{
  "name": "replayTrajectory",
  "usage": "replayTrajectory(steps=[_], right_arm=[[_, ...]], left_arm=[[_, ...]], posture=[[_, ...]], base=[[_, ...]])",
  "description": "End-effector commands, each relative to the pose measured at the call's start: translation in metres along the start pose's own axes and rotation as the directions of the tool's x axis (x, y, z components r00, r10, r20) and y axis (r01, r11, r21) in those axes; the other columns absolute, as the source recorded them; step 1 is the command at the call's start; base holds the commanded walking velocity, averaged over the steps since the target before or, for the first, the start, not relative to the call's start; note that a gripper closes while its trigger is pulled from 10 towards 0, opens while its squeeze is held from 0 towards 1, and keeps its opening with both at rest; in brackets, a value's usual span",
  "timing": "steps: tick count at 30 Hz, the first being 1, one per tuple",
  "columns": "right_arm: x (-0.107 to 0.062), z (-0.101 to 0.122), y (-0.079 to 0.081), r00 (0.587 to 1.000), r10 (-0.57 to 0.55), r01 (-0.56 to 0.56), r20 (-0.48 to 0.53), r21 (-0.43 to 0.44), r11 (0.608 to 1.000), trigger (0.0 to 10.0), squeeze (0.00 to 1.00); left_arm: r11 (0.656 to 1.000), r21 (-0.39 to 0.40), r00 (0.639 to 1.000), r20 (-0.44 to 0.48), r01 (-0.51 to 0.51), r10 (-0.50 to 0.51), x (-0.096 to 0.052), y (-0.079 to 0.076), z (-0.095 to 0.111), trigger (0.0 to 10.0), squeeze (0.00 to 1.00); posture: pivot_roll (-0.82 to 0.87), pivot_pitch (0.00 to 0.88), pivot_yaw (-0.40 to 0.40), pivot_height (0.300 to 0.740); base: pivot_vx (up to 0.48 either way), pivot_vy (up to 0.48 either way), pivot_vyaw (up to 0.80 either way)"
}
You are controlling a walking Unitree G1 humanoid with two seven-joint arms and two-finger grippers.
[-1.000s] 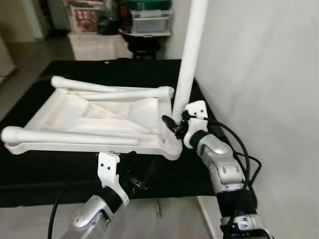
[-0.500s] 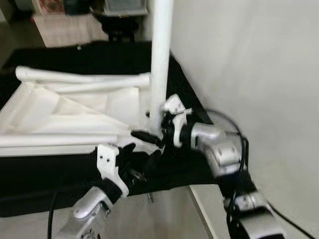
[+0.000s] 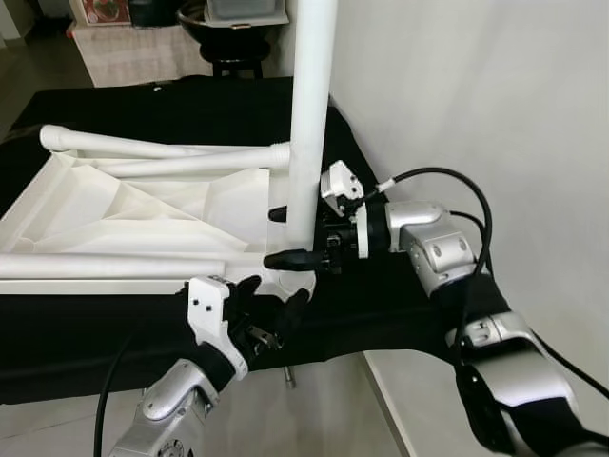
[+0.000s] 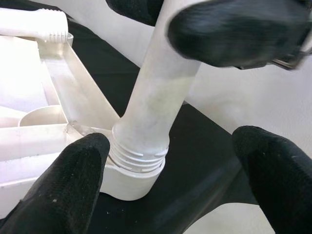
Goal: Building children table
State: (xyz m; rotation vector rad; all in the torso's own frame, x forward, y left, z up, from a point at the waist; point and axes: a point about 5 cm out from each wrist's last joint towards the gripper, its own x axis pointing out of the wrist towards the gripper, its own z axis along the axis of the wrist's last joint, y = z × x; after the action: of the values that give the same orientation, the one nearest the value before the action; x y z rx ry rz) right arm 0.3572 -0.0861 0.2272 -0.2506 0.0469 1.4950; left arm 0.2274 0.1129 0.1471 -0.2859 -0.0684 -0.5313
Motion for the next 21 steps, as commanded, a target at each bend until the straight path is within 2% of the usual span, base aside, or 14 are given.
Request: replayTrajectory(steps=[1, 7, 9, 10, 11, 13, 14, 15, 16, 17, 18, 20, 21], right_arm=[[0.006, -0.004, 0.003, 0.999, 0.054, -0.054, 0.003, 0.008, 0.999, 0.0, 0.00], [0.006, -0.010, 0.005, 0.998, 0.055, -0.055, 0.001, 0.017, 0.998, 0.0, 0.00], [0.002, -0.018, 0.007, 1.000, 0.016, -0.016, -0.005, 0.029, 0.999, 0.0, 0.00], [-0.004, -0.028, 0.008, 0.996, -0.081, 0.082, -0.028, 0.041, 0.996, 0.0, 0.00], [-0.004, -0.028, 0.008, 0.996, -0.081, 0.082, -0.028, 0.041, 0.996, 0.0, 0.00], [-0.007, -0.040, 0.008, 0.963, -0.264, 0.269, -0.059, 0.101, 0.958, 0.0, 0.00], [-0.007, -0.040, 0.008, 0.963, -0.264, 0.269, -0.059, 0.101, 0.958, 0.0, 0.00], [-0.004, -0.048, 0.008, 0.909, -0.408, 0.415, -0.081, 0.110, 0.903, 0.0, 0.00], [-0.004, -0.048, 0.008, 0.909, -0.408, 0.415, -0.081, 0.110, 0.903, 0.0, 0.00], [0.002, -0.080, 0.027, 0.658, -0.728, 0.753, -0.192, 0.169, 0.636, 0.0, 0.00], [0.007, -0.087, 0.040, 0.608, -0.766, 0.794, -0.211, 0.189, 0.578, 0.0, 0.00], [0.012, -0.083, 0.043, 0.616, -0.764, 0.788, -0.194, 0.170, 0.592, 0.0, 0.00], [0.017, -0.079, 0.042, 0.646, -0.745, 0.764, -0.169, 0.150, 0.628, 0.0, 0.00]], left_arm=[[1.000, -0.003, 1.000, -0.014, -0.007, 0.006, -0.002, -0.001, -0.003, 10.0, 0.00], [1.000, -0.003, 1.000, -0.014, -0.006, 0.006, -0.002, -0.001, -0.003, 10.0, 0.00], [1.000, -0.005, 1.000, -0.015, -0.006, 0.005, -0.003, -0.001, -0.003, 10.0, 0.00], [1.000, -0.006, 1.000, -0.014, -0.005, 0.004, -0.003, -0.001, -0.002, 10.0, 0.00], [1.000, -0.006, 1.000, -0.014, -0.005, 0.004, -0.003, -0.001, -0.002, 10.0, 0.00], [1.000, -0.006, 1.000, -0.013, -0.007, 0.006, -0.004, -0.001, -0.001, 10.0, 0.00], [1.000, -0.006, 1.000, -0.013, -0.007, 0.006, -0.004, -0.001, -0.001, 10.0, 0.00], [1.000, -0.005, 1.000, -0.012, -0.008, 0.008, -0.005, 0.000, -0.001, 10.0, 0.00], [1.000, -0.005, 1.000, -0.012, -0.008, 0.008, -0.005, 0.000, -0.001, 10.0, 0.00], [1.000, -0.005, 1.000, -0.013, -0.012, 0.012, -0.006, 0.002, 0.001, 10.0, 0.00], [1.000, -0.005, 1.000, -0.016, -0.012, 0.012, -0.006, 0.003, 0.001, 10.0, 0.00], [1.000, -0.004, 1.000, -0.020, -0.012, 0.012, -0.007, 0.004, 0.000, 10.0, 0.00], [1.000, -0.003, 1.000, -0.022, -0.011, 0.011, -0.007, 0.005, 0.000, 10.0, 0.00]], posture=[[0.00, 0.105, -0.073, 0.740], [0.00, 0.107, -0.071, 0.740], [0.00, 0.107, -0.071, 0.740], [-0.01, 0.116, -0.078, 0.740], [-0.01, 0.116, -0.078, 0.740], [-0.01, 0.122, -0.080, 0.740], [-0.01, 0.122, -0.080, 0.740], [-0.01, 0.123, -0.077, 0.740], [-0.01, 0.123, -0.077, 0.740], [-0.02, 0.136, -0.056, 0.740], [-0.02, 0.136, -0.056, 0.740], [-0.02, 0.122, -0.047, 0.740], [-0.03, 0.120, -0.046, 0.740]], base=[[0.000, 0.000, 0.00], [0.000, 0.000, 0.00], [0.000, 0.000, 0.00], [0.000, 0.000, 0.00], [0.000, 0.000, 0.00], [0.000, 0.000, 0.00], [0.000, 0.000, 0.00], [0.000, 0.000, 0.00], [0.000, 0.000, 0.00], [0.000, 0.000, 0.00], [0.000, 0.000, 0.00], [0.000, 0.000, 0.00], [0.000, 0.000, 0.00]])
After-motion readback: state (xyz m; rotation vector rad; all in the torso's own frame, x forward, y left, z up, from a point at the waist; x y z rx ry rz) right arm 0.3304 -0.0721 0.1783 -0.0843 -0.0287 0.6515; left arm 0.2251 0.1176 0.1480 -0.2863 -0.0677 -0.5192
